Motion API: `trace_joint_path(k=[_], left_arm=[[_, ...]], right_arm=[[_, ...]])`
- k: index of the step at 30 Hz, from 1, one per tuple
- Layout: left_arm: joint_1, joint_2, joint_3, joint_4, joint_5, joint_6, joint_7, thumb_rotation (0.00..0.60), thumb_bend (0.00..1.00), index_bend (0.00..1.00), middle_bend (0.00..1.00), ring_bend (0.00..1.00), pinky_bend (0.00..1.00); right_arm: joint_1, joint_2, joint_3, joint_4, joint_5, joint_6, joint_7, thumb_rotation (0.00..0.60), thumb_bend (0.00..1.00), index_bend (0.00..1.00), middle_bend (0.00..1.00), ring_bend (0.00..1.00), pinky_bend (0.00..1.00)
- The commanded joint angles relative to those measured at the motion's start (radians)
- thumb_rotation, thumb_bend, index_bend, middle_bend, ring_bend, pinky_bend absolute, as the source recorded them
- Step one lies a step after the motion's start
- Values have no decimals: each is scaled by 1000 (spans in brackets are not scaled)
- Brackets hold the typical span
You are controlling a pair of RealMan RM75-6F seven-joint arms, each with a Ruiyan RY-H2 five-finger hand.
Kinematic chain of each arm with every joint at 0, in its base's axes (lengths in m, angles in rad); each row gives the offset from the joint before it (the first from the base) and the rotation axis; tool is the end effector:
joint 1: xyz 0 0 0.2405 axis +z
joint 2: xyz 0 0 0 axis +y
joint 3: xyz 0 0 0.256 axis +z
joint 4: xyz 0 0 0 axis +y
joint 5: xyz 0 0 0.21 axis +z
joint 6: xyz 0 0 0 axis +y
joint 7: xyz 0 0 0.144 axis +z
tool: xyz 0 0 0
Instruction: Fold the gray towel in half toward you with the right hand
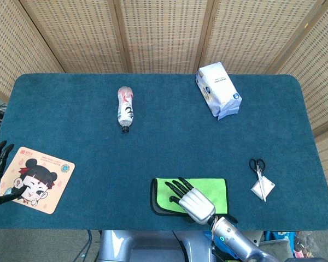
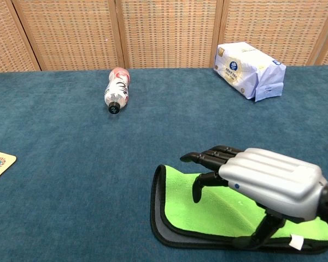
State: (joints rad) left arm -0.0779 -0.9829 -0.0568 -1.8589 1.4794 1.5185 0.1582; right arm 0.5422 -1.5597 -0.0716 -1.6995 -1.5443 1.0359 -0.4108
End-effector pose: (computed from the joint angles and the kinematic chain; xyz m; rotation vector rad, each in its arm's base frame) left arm -0.2722 0.1767 0.1856 -1.3727 -0.8525 -0.8826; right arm -0.1403 -0.2052 -0.0466 2.2338 -0.8329 1.0115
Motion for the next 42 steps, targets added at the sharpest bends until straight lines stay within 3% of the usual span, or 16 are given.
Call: trace_joint_path(k=[1, 8, 17, 24, 42], left_arm=[[-2, 0, -2, 1, -8, -5, 1, 600, 165, 0, 0, 0, 0], [-6, 1, -6, 2, -23, -16, 0, 600, 166, 0, 0, 0, 0], [-10, 0, -9, 5, -31, -24, -2, 600, 165, 0, 0, 0, 0], [-9, 0, -7, 4, -28, -23, -3, 600, 166, 0, 0, 0, 0], [-9, 2, -7, 5, -25, -21, -8, 600, 165, 0, 0, 0, 0]], right_arm=[[16, -37, 20, 9, 36, -37, -38, 600, 271, 354, 0, 0, 0], [34, -121, 56, 58, 125, -85, -141, 600, 290, 371, 0, 0, 0], [44, -153, 84, 83, 194, -89, -189, 600, 308, 380, 0, 0, 0], [45, -149, 75, 78, 208, -85, -210, 600, 312, 404, 0, 0, 0], [44, -160, 50, 95, 196, -71, -220, 600, 467, 497, 0, 0, 0]])
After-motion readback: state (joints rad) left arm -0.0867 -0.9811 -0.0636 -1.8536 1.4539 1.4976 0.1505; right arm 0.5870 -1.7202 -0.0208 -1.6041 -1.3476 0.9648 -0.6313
